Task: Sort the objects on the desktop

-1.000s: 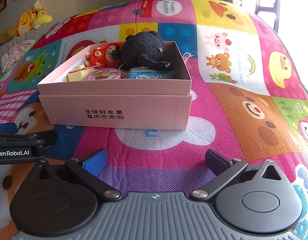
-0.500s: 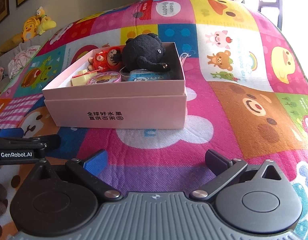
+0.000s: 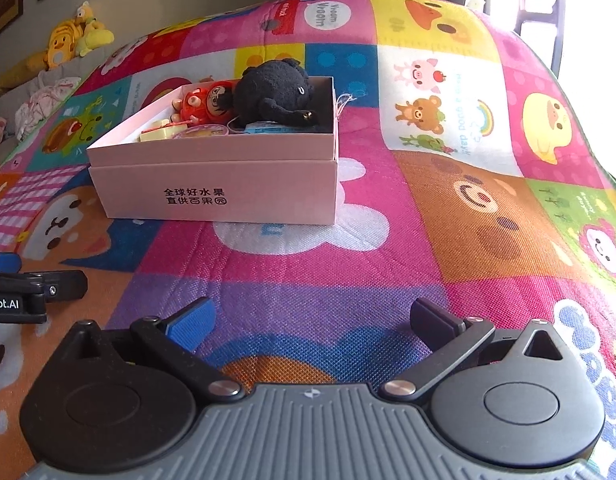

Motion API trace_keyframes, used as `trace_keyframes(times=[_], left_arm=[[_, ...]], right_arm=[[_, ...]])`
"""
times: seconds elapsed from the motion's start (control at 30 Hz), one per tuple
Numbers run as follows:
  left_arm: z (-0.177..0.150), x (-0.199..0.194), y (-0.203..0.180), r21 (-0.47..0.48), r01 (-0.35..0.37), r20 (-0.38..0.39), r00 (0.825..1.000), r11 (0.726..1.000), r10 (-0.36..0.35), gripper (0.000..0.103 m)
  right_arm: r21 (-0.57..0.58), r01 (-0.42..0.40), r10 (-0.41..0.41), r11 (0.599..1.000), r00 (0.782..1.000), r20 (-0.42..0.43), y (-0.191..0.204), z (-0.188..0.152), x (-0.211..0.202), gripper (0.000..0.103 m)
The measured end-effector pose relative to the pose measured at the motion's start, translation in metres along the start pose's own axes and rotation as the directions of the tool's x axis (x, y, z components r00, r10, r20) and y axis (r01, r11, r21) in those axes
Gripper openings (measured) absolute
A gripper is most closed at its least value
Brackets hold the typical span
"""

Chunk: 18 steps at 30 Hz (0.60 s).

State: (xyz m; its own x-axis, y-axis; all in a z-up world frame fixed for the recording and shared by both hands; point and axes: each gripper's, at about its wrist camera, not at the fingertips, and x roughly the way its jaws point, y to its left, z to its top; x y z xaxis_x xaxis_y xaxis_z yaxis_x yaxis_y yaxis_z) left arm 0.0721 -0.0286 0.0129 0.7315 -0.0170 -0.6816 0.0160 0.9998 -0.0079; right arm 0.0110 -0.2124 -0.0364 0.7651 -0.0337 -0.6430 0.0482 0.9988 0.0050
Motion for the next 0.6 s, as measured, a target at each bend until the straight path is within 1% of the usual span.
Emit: trace_keyframes(times=[0.6], left_arm=[[-0.0008, -0.0009, -0.0012, -0.001, -0.008, 0.007, 1.0, 1.0, 0.008, 0.103]], right_arm=[[0.002, -0.001, 0.001, 1.0, 1.0, 0.0, 0.0007, -0.0001, 0.0002, 0.103]])
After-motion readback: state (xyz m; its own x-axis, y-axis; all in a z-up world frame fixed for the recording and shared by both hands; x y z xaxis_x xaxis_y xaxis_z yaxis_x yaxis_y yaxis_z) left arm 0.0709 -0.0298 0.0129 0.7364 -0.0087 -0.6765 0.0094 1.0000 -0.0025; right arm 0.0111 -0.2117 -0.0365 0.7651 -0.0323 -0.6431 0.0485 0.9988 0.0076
